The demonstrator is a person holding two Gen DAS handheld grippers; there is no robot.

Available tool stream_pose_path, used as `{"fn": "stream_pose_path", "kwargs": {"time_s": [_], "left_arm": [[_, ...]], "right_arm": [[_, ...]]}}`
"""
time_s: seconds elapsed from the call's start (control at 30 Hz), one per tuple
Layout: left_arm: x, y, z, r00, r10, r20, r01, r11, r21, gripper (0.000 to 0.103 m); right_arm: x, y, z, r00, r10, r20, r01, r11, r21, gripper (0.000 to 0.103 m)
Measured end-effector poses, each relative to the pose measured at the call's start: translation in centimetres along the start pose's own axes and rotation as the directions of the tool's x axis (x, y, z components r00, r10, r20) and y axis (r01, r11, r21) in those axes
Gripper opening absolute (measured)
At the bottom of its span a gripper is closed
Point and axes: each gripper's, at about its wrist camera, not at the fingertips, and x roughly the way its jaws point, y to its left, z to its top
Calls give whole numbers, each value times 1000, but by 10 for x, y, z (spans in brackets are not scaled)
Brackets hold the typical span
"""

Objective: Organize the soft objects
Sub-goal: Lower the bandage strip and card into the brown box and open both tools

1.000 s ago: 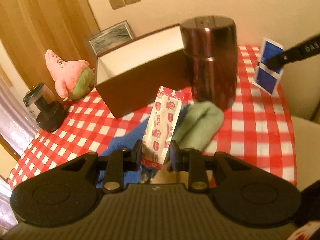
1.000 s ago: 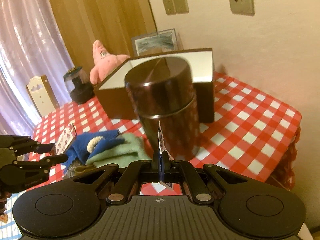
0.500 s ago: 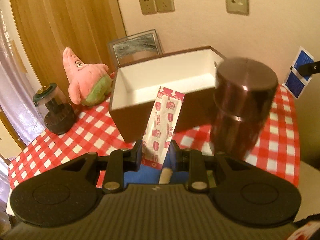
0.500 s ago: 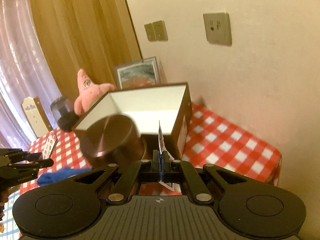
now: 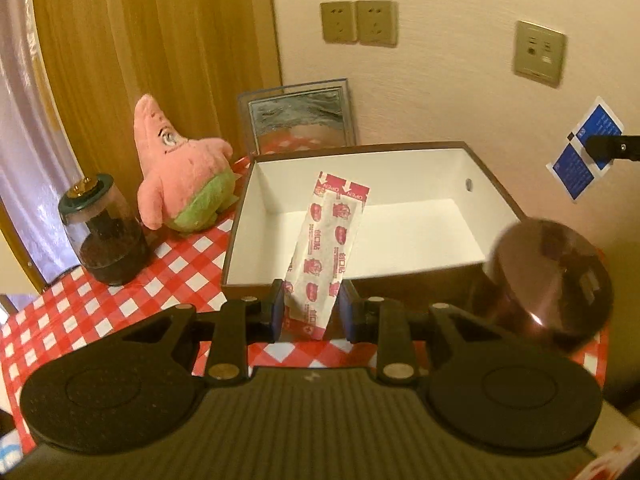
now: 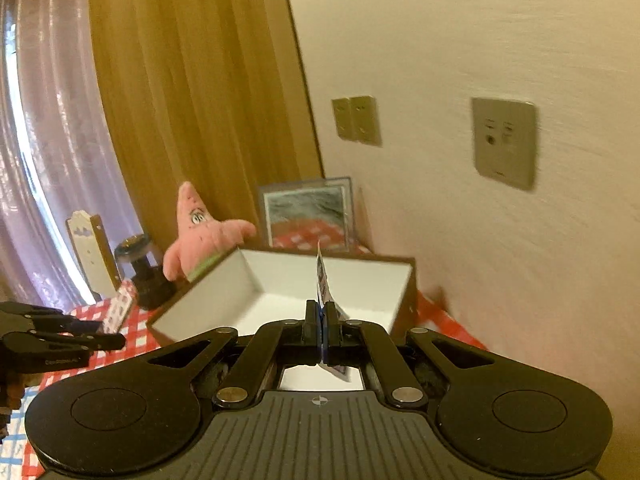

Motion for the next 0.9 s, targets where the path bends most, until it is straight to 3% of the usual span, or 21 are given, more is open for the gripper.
{"fn": "stream_pose_path", "kwargs": {"time_s": [0.13,0.37,0.53,0.7,0.73,0.8,0.83,0.9], "left_arm": [[24,6,16,1000,-4,-25,3,999,-42,27],[70,6,42,996,-38,-76,31,996,-88,27],[103,-4,56,989,-75,-125,63,994,-94,27],[135,-12,63,980,-87,-178,70,993,-97,29],[139,-14,65,979,-88,-185,71,993,-96,30],[146,-16,68,979,-79,-189,60,993,-102,44],[149,-16,69,979,-75,-190,55,993,-108,58],[153,-16,72,978,-68,-197,45,992,-119,62]], "right_arm": [[36,-6,11,998,53,-17,-53,999,-3,1],[107,-23,15,986,107,-127,-104,994,33,1],[147,-36,13,968,119,-222,-102,991,89,1],[168,-39,13,961,123,-246,-106,991,81,1],[169,-39,12,960,131,-247,-113,990,84,1],[174,-39,12,960,143,-240,-125,988,90,1],[177,-40,13,959,149,-240,-129,987,94,2],[182,-43,13,953,172,-247,-147,982,118,7]]}}
